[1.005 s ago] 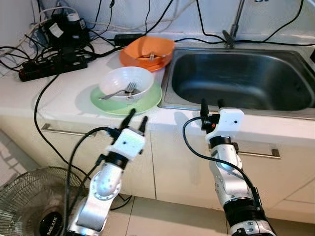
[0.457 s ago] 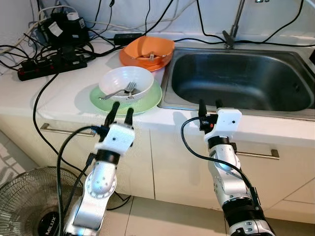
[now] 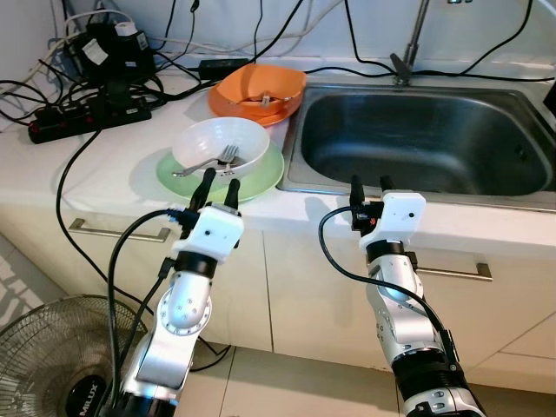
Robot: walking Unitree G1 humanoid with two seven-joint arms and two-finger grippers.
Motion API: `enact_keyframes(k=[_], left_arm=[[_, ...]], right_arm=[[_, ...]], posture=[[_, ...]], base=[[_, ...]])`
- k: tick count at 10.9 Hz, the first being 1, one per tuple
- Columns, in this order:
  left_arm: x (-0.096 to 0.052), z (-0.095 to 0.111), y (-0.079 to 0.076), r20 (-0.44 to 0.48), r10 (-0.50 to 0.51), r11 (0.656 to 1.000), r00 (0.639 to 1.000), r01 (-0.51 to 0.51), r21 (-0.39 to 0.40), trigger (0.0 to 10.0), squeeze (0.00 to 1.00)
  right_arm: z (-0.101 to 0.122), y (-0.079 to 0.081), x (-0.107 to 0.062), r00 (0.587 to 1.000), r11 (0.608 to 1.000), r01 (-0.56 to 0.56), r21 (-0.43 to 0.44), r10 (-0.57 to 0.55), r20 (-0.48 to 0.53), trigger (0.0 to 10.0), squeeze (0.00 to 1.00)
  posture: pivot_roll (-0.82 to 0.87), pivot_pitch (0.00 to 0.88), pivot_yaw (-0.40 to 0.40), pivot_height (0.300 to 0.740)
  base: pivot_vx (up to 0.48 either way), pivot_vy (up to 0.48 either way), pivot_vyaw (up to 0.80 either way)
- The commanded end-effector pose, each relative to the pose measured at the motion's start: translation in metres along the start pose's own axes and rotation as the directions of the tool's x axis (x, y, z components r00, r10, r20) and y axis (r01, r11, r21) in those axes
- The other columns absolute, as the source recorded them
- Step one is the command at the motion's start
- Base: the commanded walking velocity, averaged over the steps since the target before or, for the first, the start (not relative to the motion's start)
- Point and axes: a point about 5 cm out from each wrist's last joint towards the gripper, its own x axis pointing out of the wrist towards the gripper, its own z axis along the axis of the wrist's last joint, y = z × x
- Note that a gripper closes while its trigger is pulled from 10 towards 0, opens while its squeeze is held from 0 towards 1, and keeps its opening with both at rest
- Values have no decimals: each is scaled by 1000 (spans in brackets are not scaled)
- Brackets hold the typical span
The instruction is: Kitchen organization
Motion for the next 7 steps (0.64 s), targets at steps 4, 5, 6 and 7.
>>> enact_keyframes(k=[4,5,6,7], left_arm=[[12,-2,-5,3,0,1000,1000,0,-8,10000,0],[14,-2,-6,5,-2,1000,1000,2,-10,10000,0],[17,-2,-7,8,-3,1000,1000,3,-13,10000,0],[18,-2,-7,13,-6,1000,1000,7,-19,8275,0]], right_arm=[[2,2,3,1000,1000,-2,-3,2,2,10000,0],[2,3,3,1000,1000,-3,-4,3,2,10000,0],[2,3,4,1000,1000,-3,-3,3,3,10000,0],[2,3,4,1000,1000,-4,-3,4,2,10000,0]], posture=[[73,0,68,740],[71,0,69,740],[71,0,67,740],[70,0,66,740]], base=[[0,0,0],[0,0,0],[0,0,0],[0,0,0]])
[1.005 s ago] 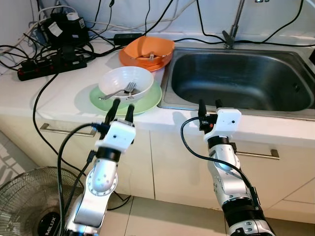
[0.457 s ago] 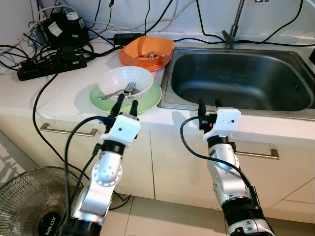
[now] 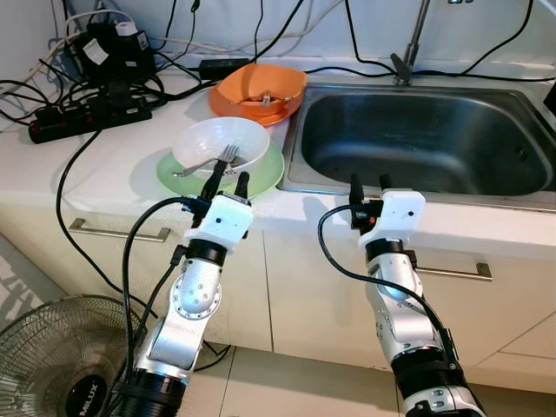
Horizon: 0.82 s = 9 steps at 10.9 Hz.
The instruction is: Kitchen organization
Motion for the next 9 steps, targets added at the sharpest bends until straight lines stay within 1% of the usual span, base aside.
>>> enact_keyframes(k=[1,2,7,9], left_arm=[[4,2,0,11,4,1000,1000,-4,-2,2039,0],[5,1,0,13,5,1000,1000,-5,-2,0,0],[8,2,-2,24,-1,1000,1000,1,-5,0,0],[9,3,-2,31,-1,1000,1000,2,-7,784,0]], right_arm=[[1,2,2,1000,1000,-3,-3,3,-4,10000,0],[0,2,1,1000,1000,1,-4,-1,-7,10000,0],[-1,3,2,1000,1000,5,-1,-5,-9,10000,0],[-1,3,3,1000,1000,3,-1,-3,-9,10000,0]], posture=[[71,0,65,740],[71,0,66,740],[73,0,66,740],[75,0,65,740]], base=[[0,0,0],[0,0,0],[0,0,0],[0,0,0]])
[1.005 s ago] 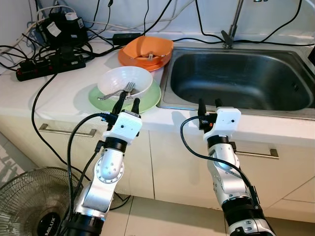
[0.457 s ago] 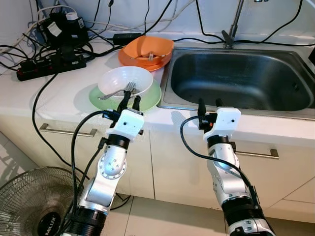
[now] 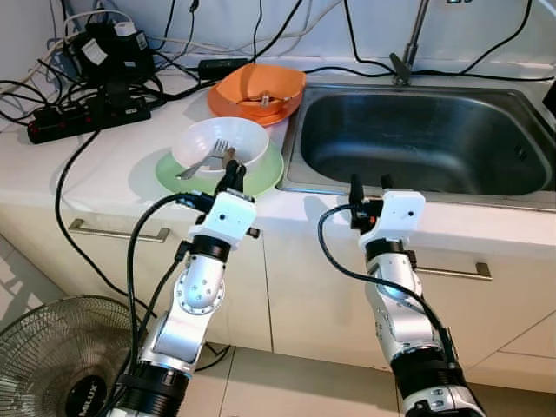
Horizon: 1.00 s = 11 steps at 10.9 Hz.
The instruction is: Kitchen organization
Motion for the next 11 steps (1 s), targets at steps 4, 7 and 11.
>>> enact_keyframes(k=[4,7,11], left_arm=[[9,18,-1,72,8,993,997,1,-120,10000,0],[18,36,5,144,34,992,989,-16,-123,10000,0],[24,56,8,230,28,996,973,-6,-92,0,0]], right_arm=[[2,5,4,1000,1000,-11,-1,11,0,10000,0],[1,5,5,1000,1000,-12,-1,12,-2,10000,0],[1,5,5,1000,1000,-11,2,11,1,10000,0]], posture=[[76,0,62,740],[80,0,60,740],[78,0,60,740]], base=[[0,0,0],[0,0,0],[0,0,0]])
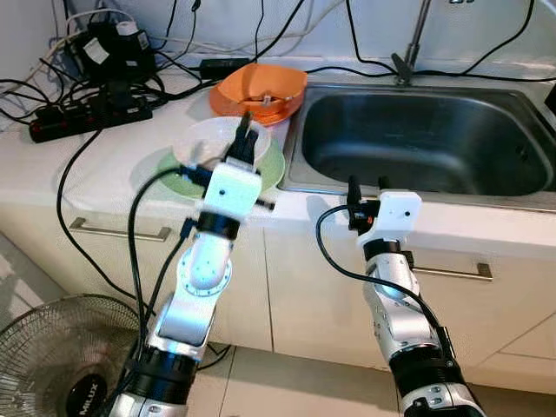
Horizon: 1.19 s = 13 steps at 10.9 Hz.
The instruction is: Kitchen organization
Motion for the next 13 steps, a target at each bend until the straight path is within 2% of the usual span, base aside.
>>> enact_keyframes(k=[1,2,3,4,5,6,7,8,9,11,12,13], left_arm=[[10,15,-1,61,-15,1000,998,15,-2,0,0],[15,26,-6,100,-53,997,994,57,-43,0,0],[18,34,-14,126,-97,987,987,112,-116,8157,0],[18,34,-18,123,-108,971,986,131,-198,10000,0],[19,33,-25,96,-156,948,983,177,-264,10000,0],[18,32,-33,67,-210,908,975,220,-356,10000,0],[18,30,-35,50,-218,870,975,218,-443,10000,0],[17,27,-35,28,-226,816,974,205,-541,10000,0],[16,24,-33,22,-230,793,973,201,-575,10000,0],[17,24,-31,24,-256,769,966,218,-600,10000,0],[17,24,-32,28,-272,757,962,232,-611,10000,0],[16,26,-35,33,-291,741,956,247,-624,10000,0]], right_arm=[[4,3,4,1000,1000,-6,0,6,13,10000,0],[4,3,4,1000,1000,-7,-1,7,12,10000,0],[4,4,5,1000,1000,-9,0,9,13,10000,0],[4,5,5,1000,1000,-8,-1,8,14,10000,0],[4,4,6,1000,1000,-5,-3,5,15,10000,0],[4,3,6,1000,1000,1,-9,-1,15,10000,678],[5,2,6,1000,999,-2,-33,3,28,10000,1000],[8,0,7,999,997,-4,-72,8,46,10000,1000],[13,3,8,994,988,-53,-146,65,82,10000,0],[22,4,11,988,983,-70,-167,92,126,10000,0],[27,9,11,978,973,-101,-210,135,156,10000,0],[33,17,11,970,971,-125,-202,163,182,10000,0]], posture=[[81,0,59,740],[81,0,60,740],[80,0,63,740],[81,0,63,740],[81,0,63,740],[71,0,71,740],[67,0,75,740],[64,0,78,740],[63,0,79,740],[61,0,83,740],[59,0,84,740],[55,0,87,740]], base=[[0,0,0],[0,0,0],[0,0,0],[0,0,0],[0,0,0],[0,0,0],[0,0,0],[0,0,0],[0,0,0],[0,0,0],[0,0,0],[0,0,0]])
